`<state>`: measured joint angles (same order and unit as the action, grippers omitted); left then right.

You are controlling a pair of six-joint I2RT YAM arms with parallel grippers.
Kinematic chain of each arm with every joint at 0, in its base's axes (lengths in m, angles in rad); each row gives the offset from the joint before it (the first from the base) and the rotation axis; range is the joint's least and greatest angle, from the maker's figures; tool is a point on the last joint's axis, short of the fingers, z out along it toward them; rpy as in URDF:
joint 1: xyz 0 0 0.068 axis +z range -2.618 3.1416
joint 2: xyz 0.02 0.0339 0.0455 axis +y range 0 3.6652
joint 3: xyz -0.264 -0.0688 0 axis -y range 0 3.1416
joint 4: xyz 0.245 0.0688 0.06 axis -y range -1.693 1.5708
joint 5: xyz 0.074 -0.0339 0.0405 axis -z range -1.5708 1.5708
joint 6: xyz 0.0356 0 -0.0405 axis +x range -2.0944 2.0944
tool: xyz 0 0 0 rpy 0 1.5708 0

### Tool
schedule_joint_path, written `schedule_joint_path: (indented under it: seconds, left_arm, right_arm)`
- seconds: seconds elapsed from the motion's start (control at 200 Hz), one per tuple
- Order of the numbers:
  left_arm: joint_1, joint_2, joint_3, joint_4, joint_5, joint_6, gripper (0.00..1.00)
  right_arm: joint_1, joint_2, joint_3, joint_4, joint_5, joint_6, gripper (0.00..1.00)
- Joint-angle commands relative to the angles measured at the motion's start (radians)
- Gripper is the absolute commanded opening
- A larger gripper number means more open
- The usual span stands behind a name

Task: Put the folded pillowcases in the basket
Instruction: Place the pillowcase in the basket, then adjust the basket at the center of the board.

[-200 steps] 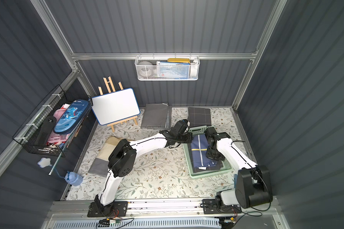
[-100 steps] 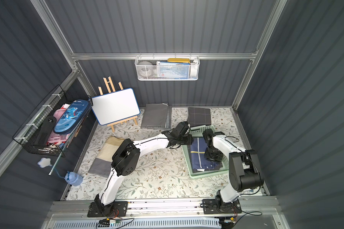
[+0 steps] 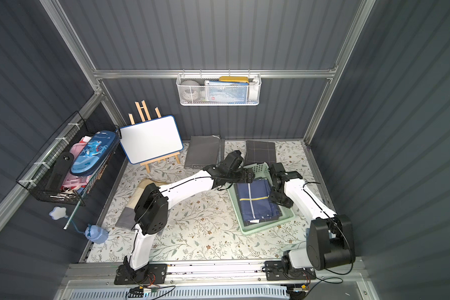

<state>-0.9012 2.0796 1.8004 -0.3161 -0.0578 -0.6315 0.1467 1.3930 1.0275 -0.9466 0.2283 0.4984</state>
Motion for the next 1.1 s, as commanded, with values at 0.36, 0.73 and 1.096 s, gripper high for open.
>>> schedule_joint_path:
  seconds: [0.36, 0.73, 1.096]
  left_arm:
    - [0.243, -0.400, -0.346, -0.035, -0.080, -0.003, 0.99]
    - [0.333, -0.590, -0.625, -0.027, -0.117, -0.013, 1.00]
    - [0.626, -0.636, -0.792, 0.019, -0.030, -0.009, 0.99]
  right_arm:
    - [0.331, -0.080, 0.078, 0.069, -0.155, 0.099, 0.48]
    - [0.513, 0.384, 0.401, 0.115, -0.118, 0.063, 0.54]
    - [0.428, 0.490, 0.408, 0.100, 0.052, 0.198, 0.54]
